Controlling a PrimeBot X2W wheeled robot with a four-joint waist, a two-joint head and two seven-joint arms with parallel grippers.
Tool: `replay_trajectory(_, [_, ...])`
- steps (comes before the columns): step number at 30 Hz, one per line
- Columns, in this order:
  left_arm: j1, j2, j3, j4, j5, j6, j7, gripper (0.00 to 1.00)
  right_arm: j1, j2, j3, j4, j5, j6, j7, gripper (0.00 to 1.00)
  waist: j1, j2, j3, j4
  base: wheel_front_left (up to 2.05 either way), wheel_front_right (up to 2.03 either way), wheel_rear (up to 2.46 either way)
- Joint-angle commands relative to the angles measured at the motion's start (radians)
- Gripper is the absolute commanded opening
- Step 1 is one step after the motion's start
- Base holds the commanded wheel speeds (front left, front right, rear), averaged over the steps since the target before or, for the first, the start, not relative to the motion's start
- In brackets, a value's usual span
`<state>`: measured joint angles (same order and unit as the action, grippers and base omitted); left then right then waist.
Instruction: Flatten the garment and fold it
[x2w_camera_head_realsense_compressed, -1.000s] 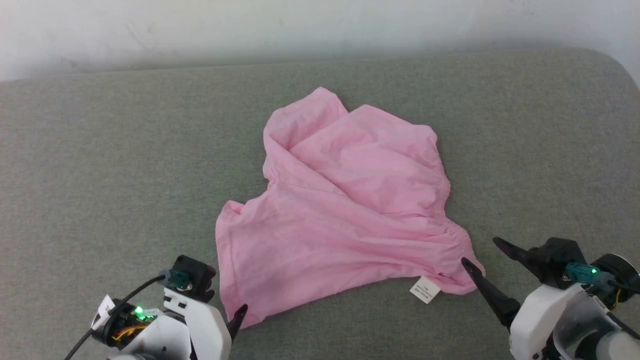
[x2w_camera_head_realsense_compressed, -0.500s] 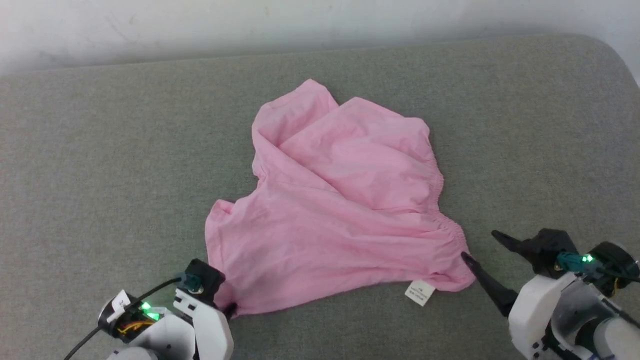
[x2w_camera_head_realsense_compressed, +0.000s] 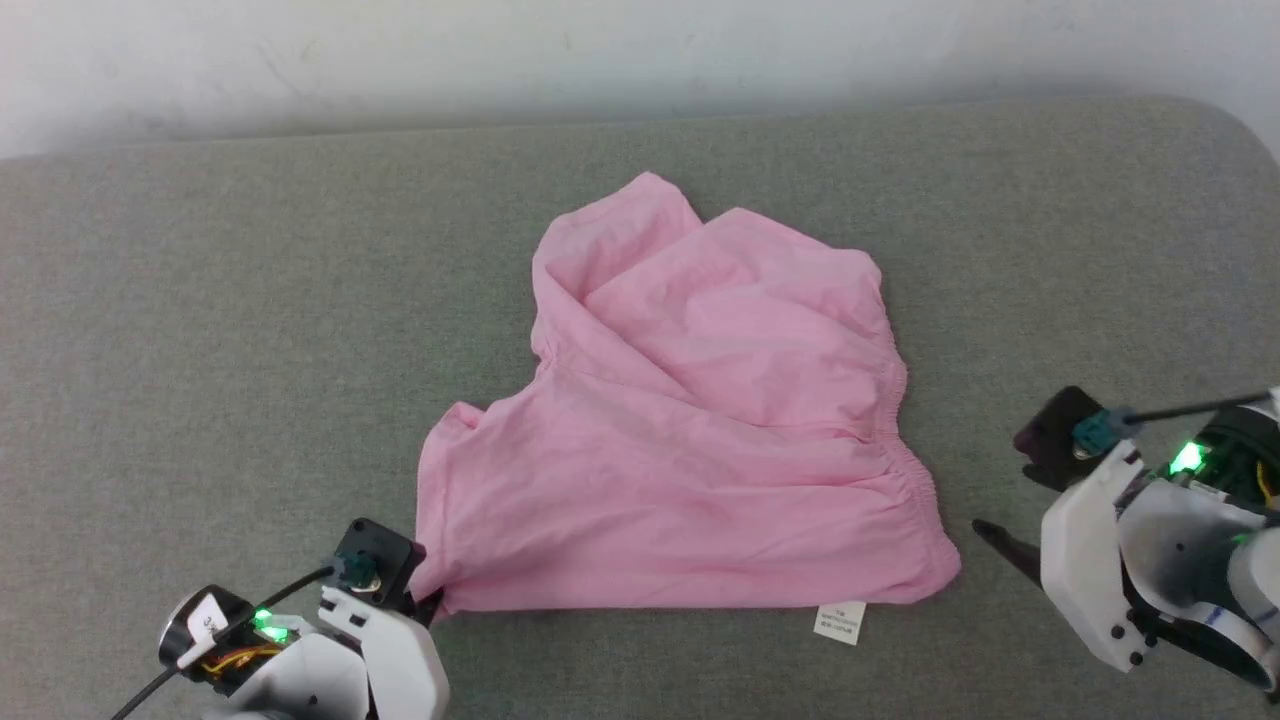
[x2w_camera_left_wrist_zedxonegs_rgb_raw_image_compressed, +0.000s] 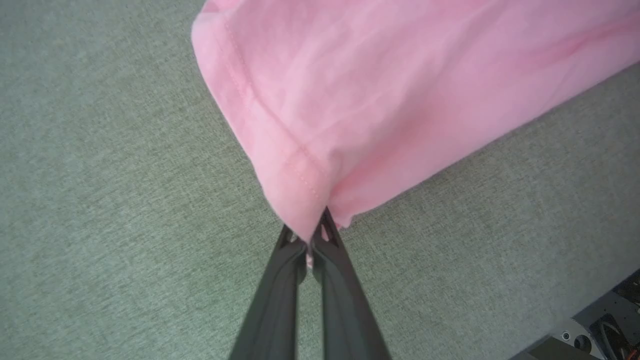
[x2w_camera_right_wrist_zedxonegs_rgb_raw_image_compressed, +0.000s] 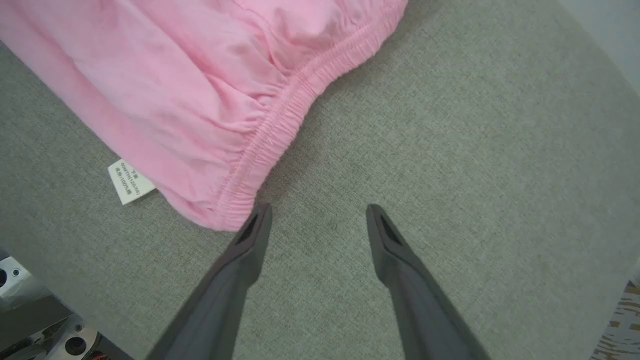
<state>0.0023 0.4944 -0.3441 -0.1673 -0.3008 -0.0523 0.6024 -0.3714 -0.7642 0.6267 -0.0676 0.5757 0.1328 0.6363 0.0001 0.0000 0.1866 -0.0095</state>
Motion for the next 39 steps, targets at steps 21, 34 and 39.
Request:
replay_trajectory(21, [-0.001, -0.025, -0.017, 0.050, -0.018, 0.016, -0.045, 0.00, -0.155, 0.133, 0.418, 0.339, 0.241, -0.002, -0.111, 0.16, -0.0001, 0.0000, 0.033, 0.041, 0.00, 0.00, 0.00])
replay_trajectory(34, [0.028, -0.020, -0.013, 0.048, -0.026, 0.033, -0.074, 0.00, -0.186, 0.059, 0.352, 0.285, 0.247, -0.002, -0.323, 0.00, -0.0001, 0.0000, -0.015, 0.032, 0.00, 0.00, 0.00])
replay_trajectory(39, [0.035, -0.019, -0.005, 0.009, -0.026, 0.035, -0.124, 0.00, -0.138, 0.026, 0.266, 0.209, 0.245, -0.002, -0.390, 0.00, -0.0001, 0.0000, -0.038, 0.029, 0.00, 0.00, 0.00])
